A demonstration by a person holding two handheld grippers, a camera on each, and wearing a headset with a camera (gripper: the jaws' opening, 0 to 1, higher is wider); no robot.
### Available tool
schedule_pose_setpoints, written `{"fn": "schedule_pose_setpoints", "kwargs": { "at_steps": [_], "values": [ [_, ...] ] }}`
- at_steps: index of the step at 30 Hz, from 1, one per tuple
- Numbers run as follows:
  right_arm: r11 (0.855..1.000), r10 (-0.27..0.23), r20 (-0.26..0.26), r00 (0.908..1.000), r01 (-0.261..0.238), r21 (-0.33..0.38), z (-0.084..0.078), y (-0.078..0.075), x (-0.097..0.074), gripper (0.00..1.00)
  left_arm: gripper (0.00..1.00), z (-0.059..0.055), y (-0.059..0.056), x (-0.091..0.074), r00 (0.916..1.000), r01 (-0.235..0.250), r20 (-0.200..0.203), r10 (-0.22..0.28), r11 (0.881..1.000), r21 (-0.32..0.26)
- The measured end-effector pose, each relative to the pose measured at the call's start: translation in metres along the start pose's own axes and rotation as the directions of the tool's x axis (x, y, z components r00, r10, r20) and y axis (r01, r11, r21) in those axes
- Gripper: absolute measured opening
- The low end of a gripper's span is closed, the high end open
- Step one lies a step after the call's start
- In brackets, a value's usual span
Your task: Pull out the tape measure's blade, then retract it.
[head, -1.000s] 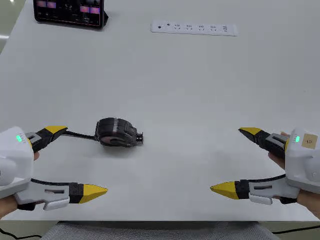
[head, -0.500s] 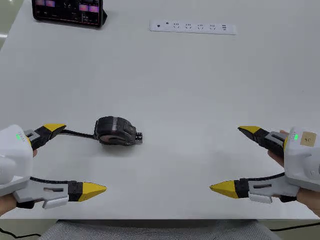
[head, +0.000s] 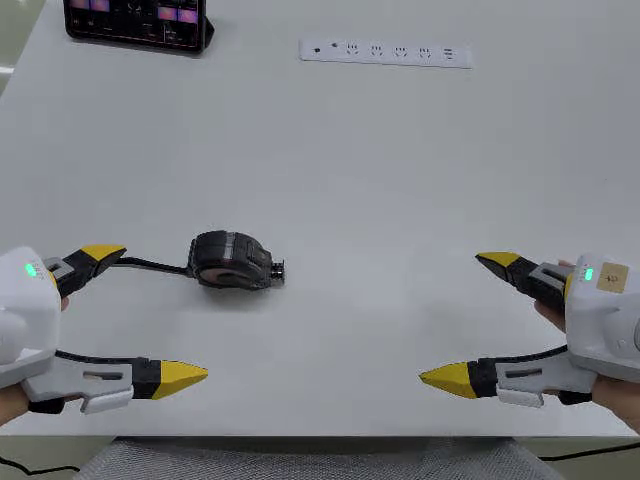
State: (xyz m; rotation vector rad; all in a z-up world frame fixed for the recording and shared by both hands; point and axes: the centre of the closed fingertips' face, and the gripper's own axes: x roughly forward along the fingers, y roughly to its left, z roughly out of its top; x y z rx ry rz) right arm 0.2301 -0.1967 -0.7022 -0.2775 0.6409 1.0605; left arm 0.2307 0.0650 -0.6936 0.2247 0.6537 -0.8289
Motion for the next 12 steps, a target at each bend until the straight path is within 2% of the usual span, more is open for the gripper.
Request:
{"fn": "schedule_pose_setpoints", "kwargs": {
  "at_steps": [3, 4, 12],
  "values": [
    [1.000, 0.000, -0.001, 1.0000, 0.000, 0.001, -0.0005, -0.0003, -0.0004, 0.95, 0.99, 0.0003, 0.0016, 0.0004, 1.0000, -0.008, 0.002, 0.008, 1.000, 0.010],
    [1.000, -0.001, -0.002, 1.0000, 0.001, 0.001, -0.0010, -0.0005, -0.0005, 0.95, 0.99, -0.0011, -0.0020, 0.0009, 0.9999, 0.013, -0.005, -0.013, 1.000, -0.001],
    [1.000, 0.002, -0.006, 1.0000, -0.002, 0.002, -0.0029, -0.0010, -0.0013, 0.95, 0.99, -0.0022, -0.0013, 0.0014, 0.9999, 0.014, -0.003, -0.015, 1.000, -0.008]
  ]
}}
